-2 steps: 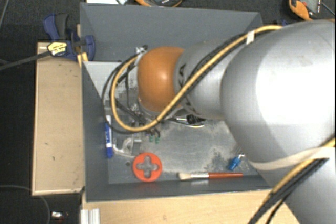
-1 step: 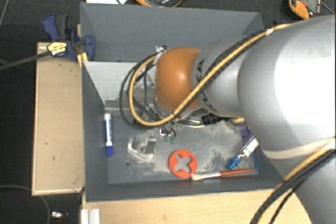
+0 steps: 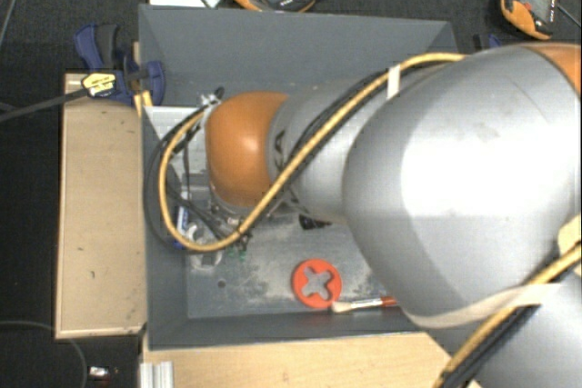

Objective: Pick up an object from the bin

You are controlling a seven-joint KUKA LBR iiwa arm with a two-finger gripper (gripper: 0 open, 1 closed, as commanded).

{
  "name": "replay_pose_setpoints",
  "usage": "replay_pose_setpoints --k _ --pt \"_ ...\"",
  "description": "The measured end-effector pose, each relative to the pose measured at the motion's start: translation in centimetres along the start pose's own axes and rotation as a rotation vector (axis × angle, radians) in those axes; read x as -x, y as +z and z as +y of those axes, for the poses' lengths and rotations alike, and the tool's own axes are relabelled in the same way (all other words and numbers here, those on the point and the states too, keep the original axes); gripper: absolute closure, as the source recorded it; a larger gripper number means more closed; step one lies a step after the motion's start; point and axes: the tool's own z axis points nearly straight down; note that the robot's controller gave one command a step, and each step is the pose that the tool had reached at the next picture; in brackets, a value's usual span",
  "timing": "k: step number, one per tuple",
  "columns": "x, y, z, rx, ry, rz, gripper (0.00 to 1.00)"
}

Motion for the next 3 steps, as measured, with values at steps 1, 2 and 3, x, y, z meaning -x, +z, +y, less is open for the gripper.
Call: replay_pose_setpoints --k 1,2,3 --pt "0.0 0.0 0.0 0.000 0.000 0.000 1.00" --pt "-0.1 -4.3 0.0 0.001 -0.001 0.003 1.00" --pt "-0.1 -9.6 0.0 0.002 -0.004 0.004 1.00"
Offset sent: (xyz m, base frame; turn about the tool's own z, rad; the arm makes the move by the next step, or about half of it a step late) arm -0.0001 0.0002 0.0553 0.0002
